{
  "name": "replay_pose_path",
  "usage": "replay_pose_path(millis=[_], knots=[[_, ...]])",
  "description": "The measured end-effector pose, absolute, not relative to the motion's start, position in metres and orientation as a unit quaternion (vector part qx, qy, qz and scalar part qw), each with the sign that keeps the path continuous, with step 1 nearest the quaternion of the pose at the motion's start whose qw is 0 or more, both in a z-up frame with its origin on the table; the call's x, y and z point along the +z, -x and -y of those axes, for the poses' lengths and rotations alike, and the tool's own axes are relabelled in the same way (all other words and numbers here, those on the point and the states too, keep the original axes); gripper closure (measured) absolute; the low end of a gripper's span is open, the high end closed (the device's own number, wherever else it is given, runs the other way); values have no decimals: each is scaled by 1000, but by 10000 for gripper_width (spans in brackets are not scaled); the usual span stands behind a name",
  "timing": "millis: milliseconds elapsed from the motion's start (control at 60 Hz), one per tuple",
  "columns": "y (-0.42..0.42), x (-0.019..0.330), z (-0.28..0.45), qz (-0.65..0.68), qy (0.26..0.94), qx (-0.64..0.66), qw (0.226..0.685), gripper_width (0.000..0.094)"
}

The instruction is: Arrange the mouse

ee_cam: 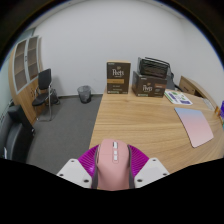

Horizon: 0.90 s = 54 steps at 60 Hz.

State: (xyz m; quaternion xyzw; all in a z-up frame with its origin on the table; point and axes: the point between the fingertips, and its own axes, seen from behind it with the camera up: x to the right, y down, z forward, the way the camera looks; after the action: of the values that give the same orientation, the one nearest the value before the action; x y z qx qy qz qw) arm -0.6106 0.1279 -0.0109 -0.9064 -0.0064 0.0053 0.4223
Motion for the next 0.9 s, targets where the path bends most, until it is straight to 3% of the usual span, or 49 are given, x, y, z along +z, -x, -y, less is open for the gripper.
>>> replay_pose_path(millis=[67, 217, 317, 400, 500, 633, 867, 900], knots=[[621, 4, -126, 15, 910, 30, 413, 524], [591, 96, -152, 31, 876, 28, 481, 525], [525, 152, -188, 30, 854, 13, 519, 524], [449, 169, -213, 25, 844, -16, 535, 525], [360, 152, -231, 5, 849, -26, 527, 526], [270, 85, -233, 4, 877, -38, 480, 525], [215, -12, -214, -8, 911, -17, 413, 512], [215, -6, -219, -5, 901, -13, 434, 514]])
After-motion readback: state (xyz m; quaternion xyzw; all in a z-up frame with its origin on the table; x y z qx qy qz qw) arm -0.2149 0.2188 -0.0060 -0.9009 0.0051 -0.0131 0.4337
